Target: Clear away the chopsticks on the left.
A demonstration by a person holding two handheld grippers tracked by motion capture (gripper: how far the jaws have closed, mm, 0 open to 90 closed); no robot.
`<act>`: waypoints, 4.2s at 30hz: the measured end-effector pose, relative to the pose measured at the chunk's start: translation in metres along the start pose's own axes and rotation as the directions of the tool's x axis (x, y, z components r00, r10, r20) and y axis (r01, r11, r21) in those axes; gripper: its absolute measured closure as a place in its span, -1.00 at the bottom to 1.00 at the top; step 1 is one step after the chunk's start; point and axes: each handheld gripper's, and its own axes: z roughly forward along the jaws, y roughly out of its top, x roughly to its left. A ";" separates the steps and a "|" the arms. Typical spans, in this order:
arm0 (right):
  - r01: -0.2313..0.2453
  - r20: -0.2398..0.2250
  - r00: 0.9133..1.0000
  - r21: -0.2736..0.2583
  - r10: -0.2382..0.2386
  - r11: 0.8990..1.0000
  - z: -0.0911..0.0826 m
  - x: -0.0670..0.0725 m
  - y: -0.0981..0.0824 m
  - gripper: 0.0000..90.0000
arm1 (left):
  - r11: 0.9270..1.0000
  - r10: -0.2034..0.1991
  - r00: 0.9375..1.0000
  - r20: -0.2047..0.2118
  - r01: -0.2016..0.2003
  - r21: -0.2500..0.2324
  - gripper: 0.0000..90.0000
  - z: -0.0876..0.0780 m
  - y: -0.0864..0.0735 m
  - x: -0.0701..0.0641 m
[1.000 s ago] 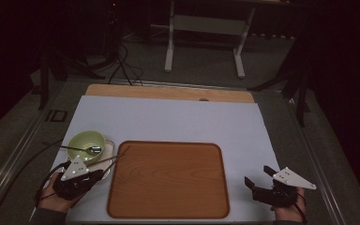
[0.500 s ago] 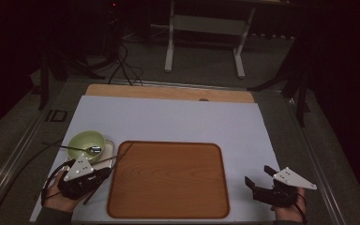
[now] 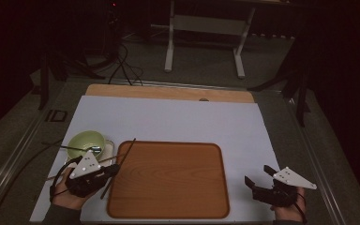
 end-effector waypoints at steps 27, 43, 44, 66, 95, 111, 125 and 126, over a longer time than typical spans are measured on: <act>-0.002 -0.003 1.000 -0.002 0.002 1.000 0.000 -0.001 0.000 -0.69 | 0.987 -0.152 0.988 0.020 0.150 0.056 0.89 0.051 -0.001 0.002; 0.001 -0.002 1.000 -0.004 -0.001 1.000 0.000 0.000 0.001 -0.69 | 0.945 -0.226 0.970 -0.088 0.240 0.223 0.86 0.079 -0.022 0.015; 0.001 -0.002 1.000 -0.005 -0.001 1.000 0.000 0.000 0.001 -0.69 | 0.942 -0.222 0.970 -0.097 0.239 0.233 0.86 0.080 -0.023 0.015; 0.001 -0.002 1.000 -0.007 -0.001 1.000 -0.001 0.000 0.001 -0.69 | 0.928 -0.180 0.963 -0.200 0.234 0.291 0.72 0.070 -0.031 0.009; 0.004 -0.003 1.000 -0.004 -0.004 1.000 0.003 0.000 0.003 -0.69 | 0.937 -0.167 0.966 -0.197 0.218 0.275 0.37 0.058 -0.032 -0.001; 0.007 -0.001 1.000 -0.012 -0.007 1.000 0.000 -0.001 0.002 -0.69 | 0.968 -0.182 0.955 -0.235 0.216 0.128 -0.03 0.038 -0.022 0.005; 0.011 0.000 1.000 -0.008 -0.011 1.000 0.001 -0.001 0.003 -0.69 | 0.987 -0.139 0.947 -0.290 0.158 0.041 -0.23 0.022 -0.020 0.017; 0.011 0.000 1.000 -0.008 -0.011 1.000 0.001 -0.001 0.003 -0.69 | 0.987 -0.139 0.947 -0.290 0.158 0.041 -0.24 0.022 -0.020 0.017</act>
